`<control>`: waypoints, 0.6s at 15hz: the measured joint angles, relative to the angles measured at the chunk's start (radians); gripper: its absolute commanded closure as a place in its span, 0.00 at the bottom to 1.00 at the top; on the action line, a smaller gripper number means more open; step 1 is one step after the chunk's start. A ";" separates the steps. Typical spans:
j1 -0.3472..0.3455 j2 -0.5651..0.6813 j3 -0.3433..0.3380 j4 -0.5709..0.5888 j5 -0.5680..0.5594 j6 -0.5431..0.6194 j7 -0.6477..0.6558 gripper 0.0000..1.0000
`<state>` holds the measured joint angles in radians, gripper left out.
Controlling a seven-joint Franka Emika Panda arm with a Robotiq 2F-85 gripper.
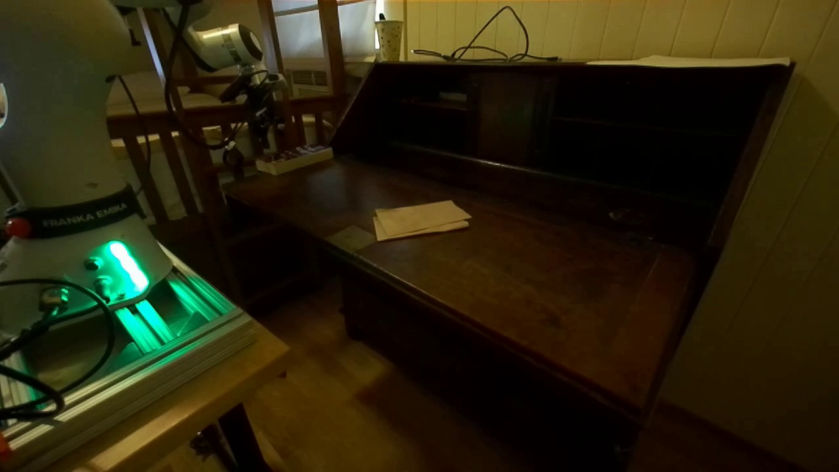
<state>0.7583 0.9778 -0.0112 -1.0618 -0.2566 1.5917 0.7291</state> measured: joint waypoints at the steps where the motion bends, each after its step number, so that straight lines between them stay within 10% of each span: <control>1: 0.004 0.008 -0.007 0.002 0.000 -0.008 0.016 0.00; 9: 0.043 0.097 -0.060 0.080 -0.069 -0.181 0.094 0.00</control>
<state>0.8016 1.0750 -0.0709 -0.9816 -0.3256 1.4109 0.8232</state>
